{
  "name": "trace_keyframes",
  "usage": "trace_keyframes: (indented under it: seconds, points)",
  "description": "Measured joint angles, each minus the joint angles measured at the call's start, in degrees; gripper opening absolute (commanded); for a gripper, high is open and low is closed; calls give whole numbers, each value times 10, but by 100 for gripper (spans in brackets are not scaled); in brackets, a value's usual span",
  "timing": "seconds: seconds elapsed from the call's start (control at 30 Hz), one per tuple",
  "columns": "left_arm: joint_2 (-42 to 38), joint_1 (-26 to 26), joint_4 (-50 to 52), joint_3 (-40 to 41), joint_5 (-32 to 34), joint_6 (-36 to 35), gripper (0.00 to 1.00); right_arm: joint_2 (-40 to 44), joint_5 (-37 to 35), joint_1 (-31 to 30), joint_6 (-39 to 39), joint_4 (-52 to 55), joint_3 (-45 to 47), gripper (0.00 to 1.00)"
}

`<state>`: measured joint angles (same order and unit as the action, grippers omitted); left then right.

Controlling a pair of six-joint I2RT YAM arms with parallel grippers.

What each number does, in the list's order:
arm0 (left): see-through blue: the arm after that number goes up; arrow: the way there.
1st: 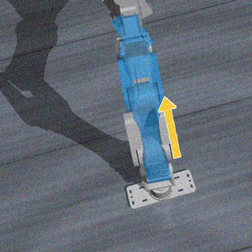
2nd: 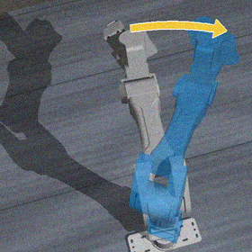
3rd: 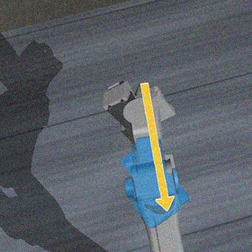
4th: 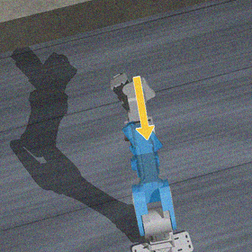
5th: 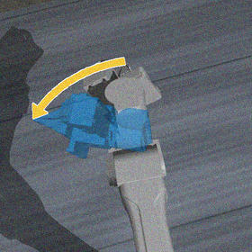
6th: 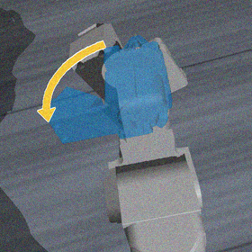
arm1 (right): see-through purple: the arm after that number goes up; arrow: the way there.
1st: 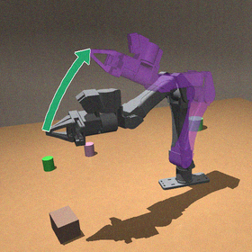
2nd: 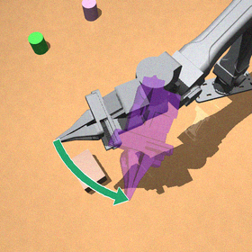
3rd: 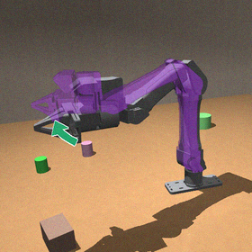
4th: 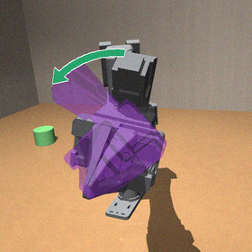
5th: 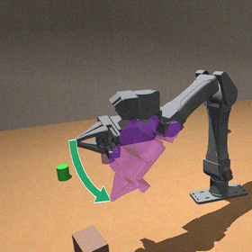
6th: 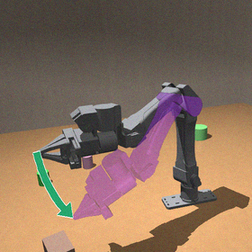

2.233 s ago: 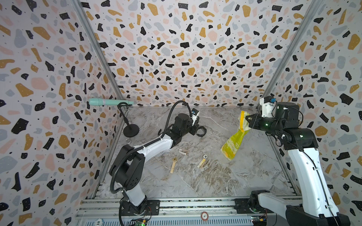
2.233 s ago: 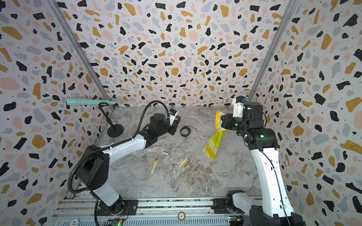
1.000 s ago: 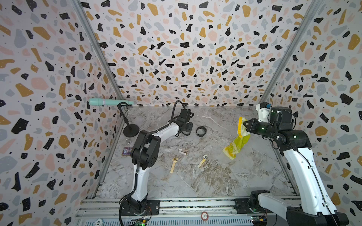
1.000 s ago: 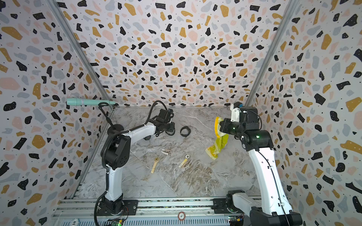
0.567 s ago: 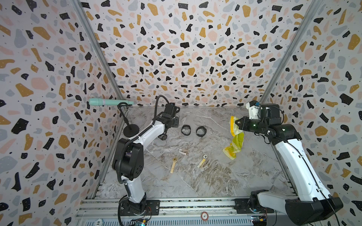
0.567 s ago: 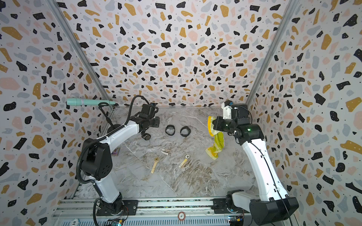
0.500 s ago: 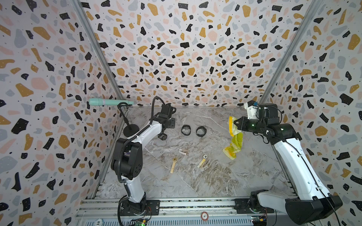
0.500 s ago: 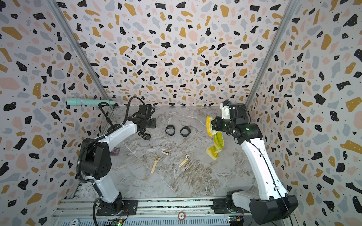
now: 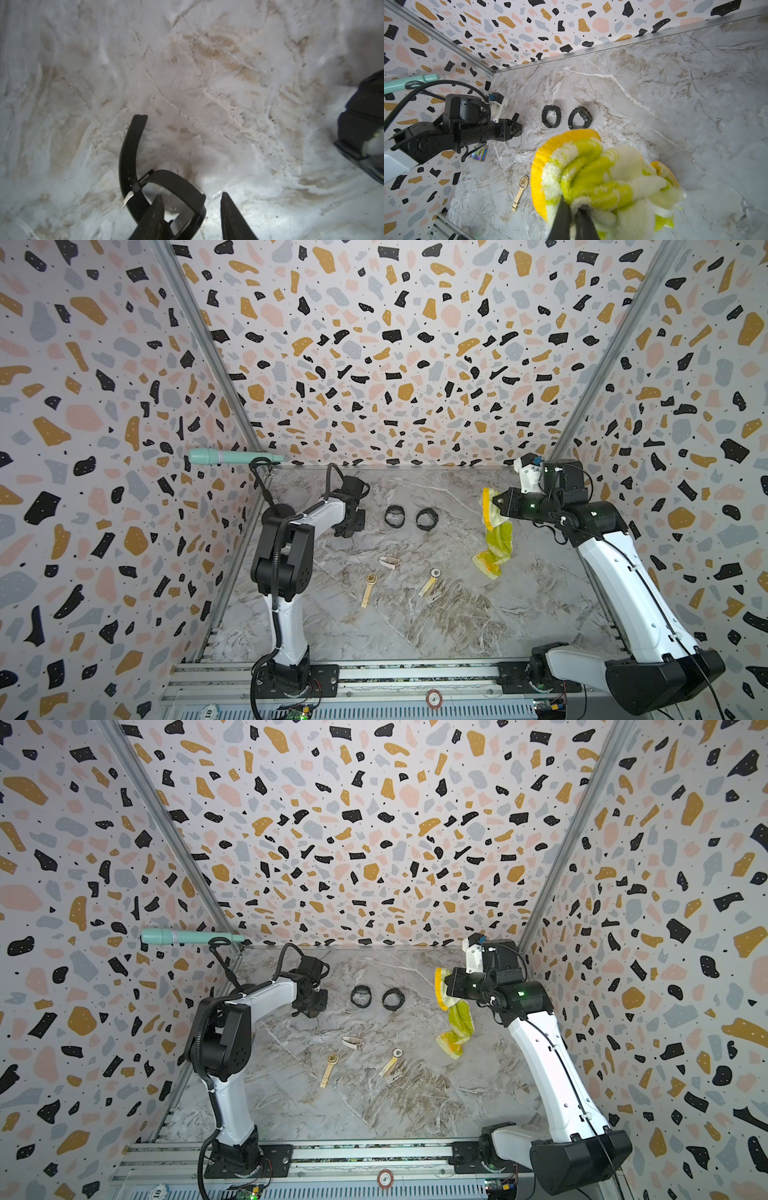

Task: Wipe the watch dial
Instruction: Move the watch to the center of the board.

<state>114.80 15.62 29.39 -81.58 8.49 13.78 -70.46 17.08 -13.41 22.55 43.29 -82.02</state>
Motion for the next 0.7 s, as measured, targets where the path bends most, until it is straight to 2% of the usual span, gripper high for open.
trace_keyframes:
  seconds: [0.17,0.43,0.7]
  points:
    - [15,-7,3,-1,-2,13,41,0,-8,-1,4,1,0,0]
    - [28,-13,2,-5,-21,38,25,0,-16,-1,5,6,0,0]
    - [34,-13,-4,-17,-65,86,17,5,-21,-1,5,7,0,0]
